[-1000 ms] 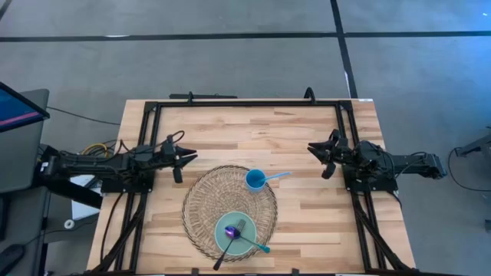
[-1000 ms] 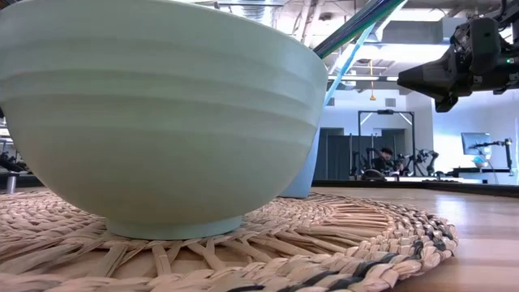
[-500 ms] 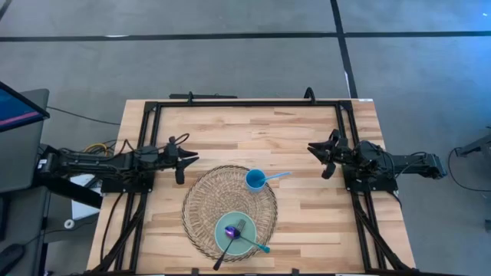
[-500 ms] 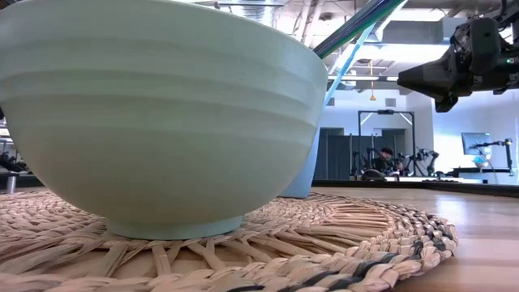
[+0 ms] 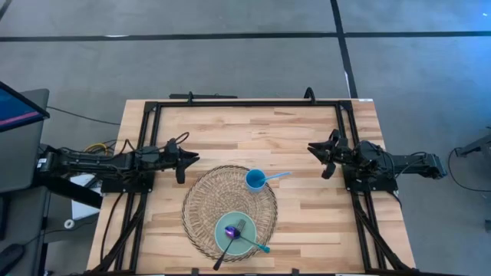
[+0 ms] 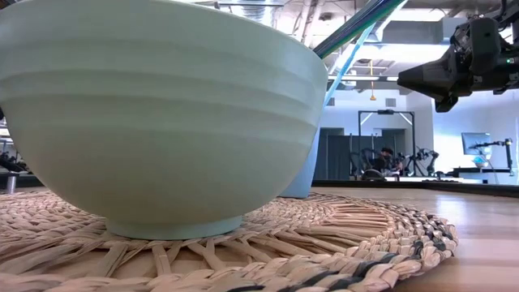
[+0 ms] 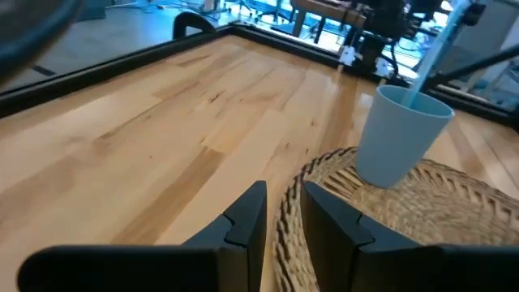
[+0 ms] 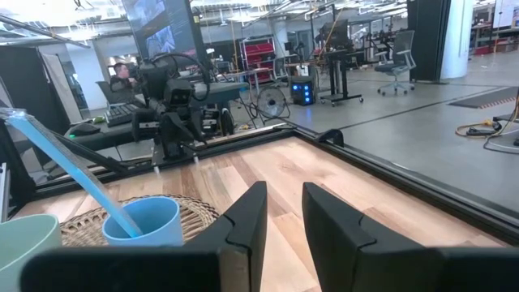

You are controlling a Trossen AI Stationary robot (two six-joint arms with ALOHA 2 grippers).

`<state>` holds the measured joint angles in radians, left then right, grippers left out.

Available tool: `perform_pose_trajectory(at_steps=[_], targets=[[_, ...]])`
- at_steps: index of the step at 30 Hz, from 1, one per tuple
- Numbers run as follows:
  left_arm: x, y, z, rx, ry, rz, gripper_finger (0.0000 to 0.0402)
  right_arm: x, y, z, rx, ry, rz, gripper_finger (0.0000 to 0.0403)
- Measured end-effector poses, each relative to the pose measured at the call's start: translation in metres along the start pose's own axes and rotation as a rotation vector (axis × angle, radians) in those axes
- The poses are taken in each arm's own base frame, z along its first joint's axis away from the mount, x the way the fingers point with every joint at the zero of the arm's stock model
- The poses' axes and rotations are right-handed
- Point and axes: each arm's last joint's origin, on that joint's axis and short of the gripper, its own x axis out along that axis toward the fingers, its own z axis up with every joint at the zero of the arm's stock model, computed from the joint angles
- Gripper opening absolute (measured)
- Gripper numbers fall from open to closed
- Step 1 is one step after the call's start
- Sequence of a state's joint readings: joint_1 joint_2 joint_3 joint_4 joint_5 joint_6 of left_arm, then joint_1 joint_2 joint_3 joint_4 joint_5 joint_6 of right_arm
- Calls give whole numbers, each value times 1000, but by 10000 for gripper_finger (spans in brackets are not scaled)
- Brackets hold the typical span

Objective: Pick & Place Utensil
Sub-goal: Return to Home Position

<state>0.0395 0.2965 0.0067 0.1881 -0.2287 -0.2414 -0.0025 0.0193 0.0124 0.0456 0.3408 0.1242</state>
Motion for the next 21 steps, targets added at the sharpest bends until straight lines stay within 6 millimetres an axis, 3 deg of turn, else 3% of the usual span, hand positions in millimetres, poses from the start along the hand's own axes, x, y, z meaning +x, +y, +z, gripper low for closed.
perform_pose_trajectory(at_steps=[10,21], targets=[[0,-1,-6,69,78,-87,78,0,0,0,0,0,0,75],[-13,-2,1,152,64,-167,78,0,0,0,-1,0,0,75]])
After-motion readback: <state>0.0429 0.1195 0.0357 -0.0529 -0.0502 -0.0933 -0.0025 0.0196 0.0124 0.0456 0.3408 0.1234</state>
